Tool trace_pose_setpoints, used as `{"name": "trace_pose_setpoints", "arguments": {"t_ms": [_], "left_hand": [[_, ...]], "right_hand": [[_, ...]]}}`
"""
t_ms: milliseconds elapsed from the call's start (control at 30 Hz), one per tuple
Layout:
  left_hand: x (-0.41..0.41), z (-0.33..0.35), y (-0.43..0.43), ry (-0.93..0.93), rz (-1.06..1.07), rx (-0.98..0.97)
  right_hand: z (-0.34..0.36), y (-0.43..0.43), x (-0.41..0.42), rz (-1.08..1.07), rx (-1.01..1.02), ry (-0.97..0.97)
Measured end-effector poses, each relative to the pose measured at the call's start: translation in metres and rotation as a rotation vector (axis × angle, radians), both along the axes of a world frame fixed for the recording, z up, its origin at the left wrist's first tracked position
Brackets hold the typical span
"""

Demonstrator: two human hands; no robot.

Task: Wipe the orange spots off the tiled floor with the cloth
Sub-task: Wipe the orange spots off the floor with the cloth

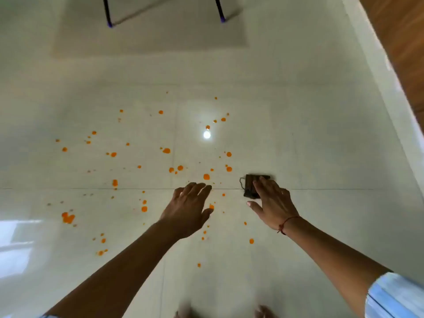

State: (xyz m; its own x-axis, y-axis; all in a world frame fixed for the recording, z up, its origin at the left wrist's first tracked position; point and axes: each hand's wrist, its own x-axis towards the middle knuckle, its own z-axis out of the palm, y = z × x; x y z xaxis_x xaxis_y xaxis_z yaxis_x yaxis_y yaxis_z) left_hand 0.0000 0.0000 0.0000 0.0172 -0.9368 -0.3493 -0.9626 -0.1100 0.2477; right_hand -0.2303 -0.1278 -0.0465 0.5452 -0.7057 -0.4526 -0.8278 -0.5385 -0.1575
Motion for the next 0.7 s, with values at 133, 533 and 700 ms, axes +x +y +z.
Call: {"name": "trace_pose_setpoints", "arguments": {"t_ms": [133,533,700], "left_hand": [[-0.023,-0.123,-0.033,-0.011,-0.055,0.019],[-0.046,-0.334,-0.137,-0.203,-0.327,0.022],[-0.051,-0.345,-0.135,-0.250,-0.342,0.043]], "right_hand": [[-0.119,-0.033,-0.006,-0.056,-0.007,0.029],[-0.322,-0.089,-0.013,0.045,-0.174,-0.023],[-0.329,-0.033,-0.054,-0.064,-0.172,-0.089]]}}
